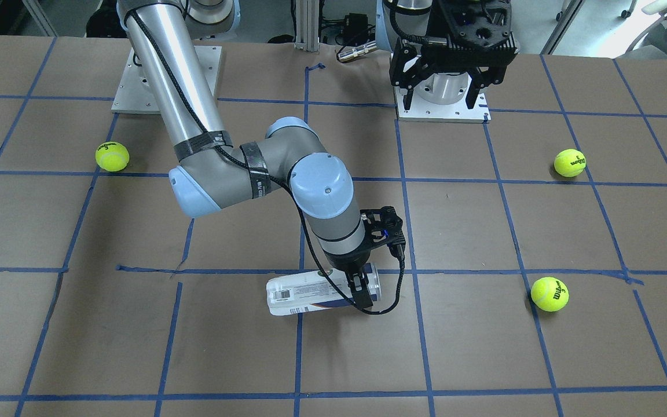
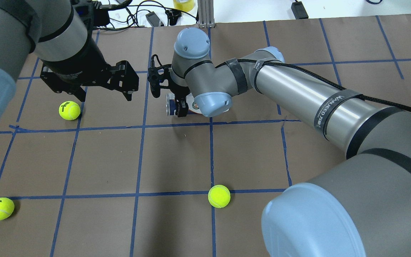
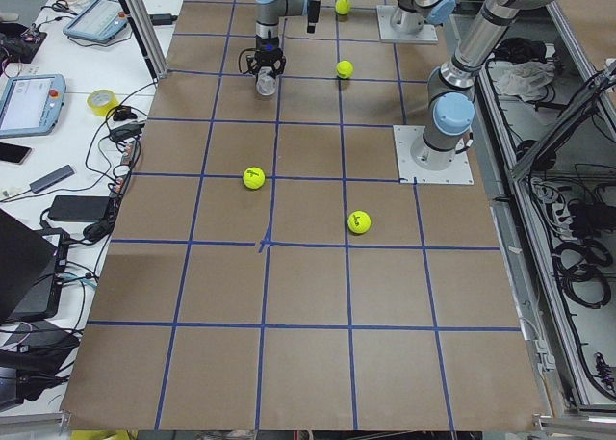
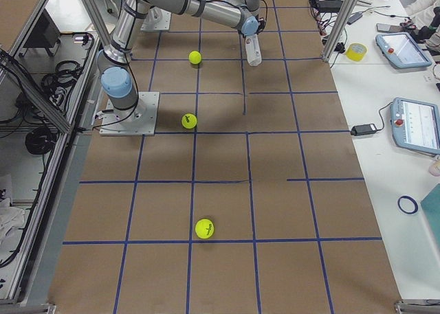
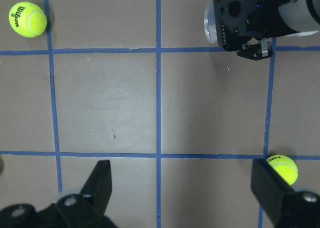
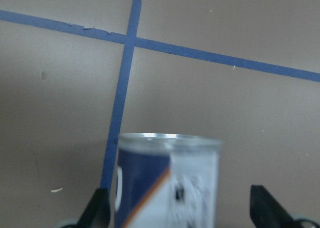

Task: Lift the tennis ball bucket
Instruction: 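Lay the can on its side and open the right gripper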

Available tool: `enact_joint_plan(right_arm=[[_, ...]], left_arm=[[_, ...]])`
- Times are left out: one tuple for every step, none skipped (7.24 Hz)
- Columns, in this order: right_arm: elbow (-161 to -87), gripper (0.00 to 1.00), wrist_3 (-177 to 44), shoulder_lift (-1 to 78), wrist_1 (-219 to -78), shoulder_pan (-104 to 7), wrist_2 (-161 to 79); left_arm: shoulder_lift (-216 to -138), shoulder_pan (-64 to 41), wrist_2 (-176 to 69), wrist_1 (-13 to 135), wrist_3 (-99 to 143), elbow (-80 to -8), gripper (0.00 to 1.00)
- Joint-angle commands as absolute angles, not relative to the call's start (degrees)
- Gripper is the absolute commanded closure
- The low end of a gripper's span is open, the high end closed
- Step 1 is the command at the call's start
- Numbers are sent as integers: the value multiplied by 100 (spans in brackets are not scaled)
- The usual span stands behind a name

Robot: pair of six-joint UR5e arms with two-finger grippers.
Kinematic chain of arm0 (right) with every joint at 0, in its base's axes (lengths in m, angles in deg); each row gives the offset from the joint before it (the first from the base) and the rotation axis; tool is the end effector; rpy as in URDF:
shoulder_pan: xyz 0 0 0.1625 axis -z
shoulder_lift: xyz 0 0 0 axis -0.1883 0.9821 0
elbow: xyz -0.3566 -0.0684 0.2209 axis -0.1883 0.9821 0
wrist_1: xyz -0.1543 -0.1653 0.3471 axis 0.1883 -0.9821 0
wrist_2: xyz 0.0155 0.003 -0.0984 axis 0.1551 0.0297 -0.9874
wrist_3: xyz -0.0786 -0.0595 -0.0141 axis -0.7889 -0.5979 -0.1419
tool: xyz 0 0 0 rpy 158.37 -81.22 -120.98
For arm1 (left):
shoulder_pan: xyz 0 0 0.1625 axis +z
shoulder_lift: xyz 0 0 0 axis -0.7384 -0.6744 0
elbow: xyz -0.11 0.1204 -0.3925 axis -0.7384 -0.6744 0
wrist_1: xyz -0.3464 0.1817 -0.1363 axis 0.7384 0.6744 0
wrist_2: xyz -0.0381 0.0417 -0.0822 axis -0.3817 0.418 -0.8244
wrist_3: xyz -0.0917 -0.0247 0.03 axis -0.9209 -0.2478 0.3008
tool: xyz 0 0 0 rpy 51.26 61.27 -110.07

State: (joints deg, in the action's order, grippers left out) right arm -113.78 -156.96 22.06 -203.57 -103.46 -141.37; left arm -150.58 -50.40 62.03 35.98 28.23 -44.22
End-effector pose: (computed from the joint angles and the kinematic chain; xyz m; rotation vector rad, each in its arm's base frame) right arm 0.4352 -0.5865 0.2378 -2.3007 1.9317 -0.4447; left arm -0.1871 -0.4253 0.5315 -0.0165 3.0788 -0.1421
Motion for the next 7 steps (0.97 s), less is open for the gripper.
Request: enact_joint_plan(right_arm=[[-11353, 0, -15717, 2247, -20316, -10183, -14115], [-11336, 0, -15726, 2299, -20299, -9947, -14089], [-11353, 0, -15717, 2482, -20272, -9667, -14098], [-11353, 0, -15726, 2676, -20246, -9368, -14080], [-11353, 0, -15708, 2869, -20046, -9078, -14037], [-11353, 0, -15691, 3080, -19861, -8805, -14045], [-11353, 0, -15682, 3265, -19729, -8550, -14045]], left_arm=[[-15058, -5040, 6203, 3598, 2823, -4423, 0], [-15058, -5040, 6203, 3598, 2823, -4423, 0], [-15093, -5040, 6177, 3589, 2823, -4414, 0], [-15110, -5040, 6177, 3589, 2832, -4414, 0], [-15258, -5040, 6185, 3571, 2841, -4344, 0], [-15347, -5040, 6159, 3554, 2971, -4317, 0], [-15539, -5031, 6116, 3127, 3025, -4335, 0]])
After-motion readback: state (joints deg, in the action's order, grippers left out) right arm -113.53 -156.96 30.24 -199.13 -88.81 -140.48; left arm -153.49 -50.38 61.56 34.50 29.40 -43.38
